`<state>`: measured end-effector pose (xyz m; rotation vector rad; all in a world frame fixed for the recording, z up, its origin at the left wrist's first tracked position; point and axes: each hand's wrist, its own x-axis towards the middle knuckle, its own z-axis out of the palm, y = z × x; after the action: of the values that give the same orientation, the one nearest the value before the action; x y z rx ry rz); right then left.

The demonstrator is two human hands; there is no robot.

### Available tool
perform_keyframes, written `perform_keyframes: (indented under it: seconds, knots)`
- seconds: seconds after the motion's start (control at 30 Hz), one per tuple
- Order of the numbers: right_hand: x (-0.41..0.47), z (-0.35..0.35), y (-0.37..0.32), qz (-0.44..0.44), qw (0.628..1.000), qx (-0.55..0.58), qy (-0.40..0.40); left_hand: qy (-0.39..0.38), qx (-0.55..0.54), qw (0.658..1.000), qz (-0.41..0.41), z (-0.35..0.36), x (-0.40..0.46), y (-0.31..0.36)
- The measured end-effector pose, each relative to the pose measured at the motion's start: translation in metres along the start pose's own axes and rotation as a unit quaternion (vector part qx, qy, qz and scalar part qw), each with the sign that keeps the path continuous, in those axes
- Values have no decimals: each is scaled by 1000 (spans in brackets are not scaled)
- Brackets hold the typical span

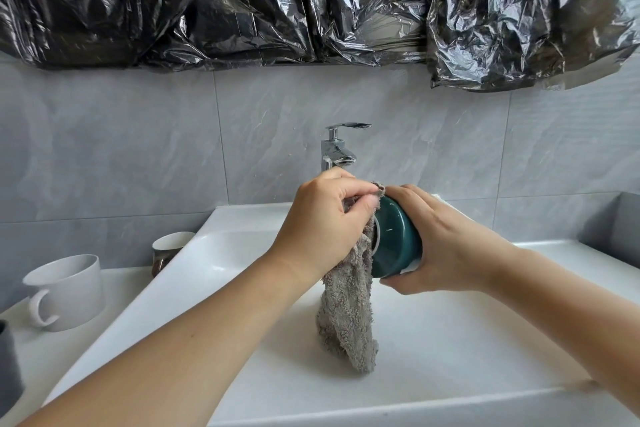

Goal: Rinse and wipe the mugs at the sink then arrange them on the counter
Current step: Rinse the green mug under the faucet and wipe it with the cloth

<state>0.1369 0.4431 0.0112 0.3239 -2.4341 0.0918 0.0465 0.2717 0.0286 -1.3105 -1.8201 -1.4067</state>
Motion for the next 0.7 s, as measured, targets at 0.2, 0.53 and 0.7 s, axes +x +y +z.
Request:
perform_keyframes:
  seconds: [0.2,0.53,0.7]
  knots:
    - [0,-1,0,15,1000,16,7,-10,38,998,-49,-6,3,-2]
    - [-1,-7,6,83,994,59,36,-95,65,991,-74,-9,-2,-3]
    - [-2,-5,8,79,995,51,32,-127,8,990,-60,-4,-5,1]
